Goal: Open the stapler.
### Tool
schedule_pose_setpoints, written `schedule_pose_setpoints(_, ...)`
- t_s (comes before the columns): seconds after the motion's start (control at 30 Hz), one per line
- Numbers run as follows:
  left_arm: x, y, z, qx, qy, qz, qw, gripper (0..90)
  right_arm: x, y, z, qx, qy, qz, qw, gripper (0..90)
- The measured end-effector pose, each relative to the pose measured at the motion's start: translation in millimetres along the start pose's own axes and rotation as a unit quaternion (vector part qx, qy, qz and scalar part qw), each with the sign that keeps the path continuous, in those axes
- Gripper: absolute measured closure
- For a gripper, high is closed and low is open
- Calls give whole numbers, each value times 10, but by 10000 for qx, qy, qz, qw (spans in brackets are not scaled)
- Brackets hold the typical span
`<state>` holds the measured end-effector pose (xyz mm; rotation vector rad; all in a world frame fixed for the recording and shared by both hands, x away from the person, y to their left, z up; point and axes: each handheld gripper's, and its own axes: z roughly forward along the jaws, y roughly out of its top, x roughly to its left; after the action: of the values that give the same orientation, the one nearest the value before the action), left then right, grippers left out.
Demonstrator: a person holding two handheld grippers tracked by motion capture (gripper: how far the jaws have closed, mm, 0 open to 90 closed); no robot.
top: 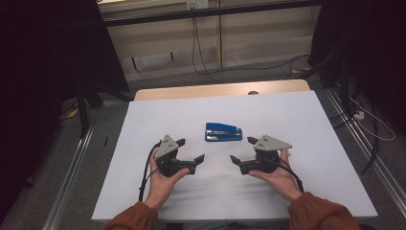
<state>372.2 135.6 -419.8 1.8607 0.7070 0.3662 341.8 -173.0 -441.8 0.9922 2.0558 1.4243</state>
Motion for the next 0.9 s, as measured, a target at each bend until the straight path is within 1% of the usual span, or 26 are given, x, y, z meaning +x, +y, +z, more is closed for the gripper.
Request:
schedule_pose_setpoints(0.03, 0, 0, 0, 0, 0, 0, 10000, 53, 0, 0, 0, 0, 0, 0, 10000, 68)
schedule_pose_setpoints(0.1, 27, 18, 65, 85, 30, 59, 9999, 54, -9, 34, 51, 3, 20, -1, 10000, 68)
schedule_pose_setpoints(0.13, 52, 21, 132, 201, 31, 134, 9997, 71, -12, 44, 73, -9, 16, 13, 10000, 70)
schedule_pose_setpoints(0.17, 52, 21, 132, 201, 31, 134, 9997, 95, -12, 44, 73, -9, 16, 13, 10000, 70)
schedule_pose_setpoints(0.2, 69, 23, 162, 243, 48, 183, 9995, 92, -13, 54, 124, -15, 9, 15, 10000, 76)
schedule_pose_setpoints(0.27, 91, 35, 198, 259, 48, 120, 9996, 77, -9, 56, 140, 4, 6, 31, 10000, 75)
schedule_pose_setpoints(0.3, 111, 57, 220, 251, 92, 126, 9996, 71, 9, 65, 182, 33, 45, 59, 10000, 77)
schedule_pose_setpoints(0.33, 111, 57, 220, 251, 92, 126, 9996, 67, 20, 73, 202, 58, 77, 46, 9999, 83)
schedule_pose_setpoints(0.4, 149, 99, 249, 230, 166, 143, 9995, 65, 30, 84, 222, 58, 91, 35, 9999, 90)
schedule_pose_setpoints(0.43, 186, 128, 277, 199, 211, 197, 9994, 64, 36, 110, 270, 38, 88, 22, 10000, 96)
schedule_pose_setpoints(0.53, 227, 168, 325, 186, 200, 230, 9994, 64, 32, 130, 308, 65, 88, 24, 9999, 97)
schedule_pose_setpoints(0.6, 264, 185, 363, 31, 178, 242, 9995, 72, 19, 142, 343, 109, 125, 131, 9998, 137)
schedule_pose_setpoints(0.63, 282, 188, 381, 39, 209, 260, 9994, 75, 16, 143, 355, 116, 133, 134, 9998, 135)
schedule_pose_setpoints(0.67, 311, 184, 419, 58, 223, 172, 9996, 69, 16, 144, 378, 124, 75, 75, 9999, 129)
schedule_pose_setpoints(0.73, 327, 181, 445, 77, 234, 141, 9996, 69, 16, 144, 387, 120, 70, 74, 9999, 129)
schedule_pose_setpoints(0.77, 333, 181, 459, 94, 250, 157, 9995, 67, 10, 143, 402, 119, 57, 78, 9999, 129)
schedule_pose_setpoints(0.8, 349, 187, 502, 125, 273, 179, 9994, 66, 0, 140, 426, 107, 39, 54, 9999, 151)
schedule_pose_setpoints(0.83, 349, 187, 502, 125, 273, 179, 9994, 66, 0, 140, 426, 107, 39, 54, 9999, 151)
schedule_pose_setpoints(0.87, 361, 198, 528, 133, 300, 216, 9992, 66, -10, 138, 450, 73, 55, 58, 9999, 188)
schedule_pose_setpoints(0.9, 371, 204, 545, 102, 303, 225, 9992, 66, -10, 138, 450, 73, 55, 58, 9999, 188)
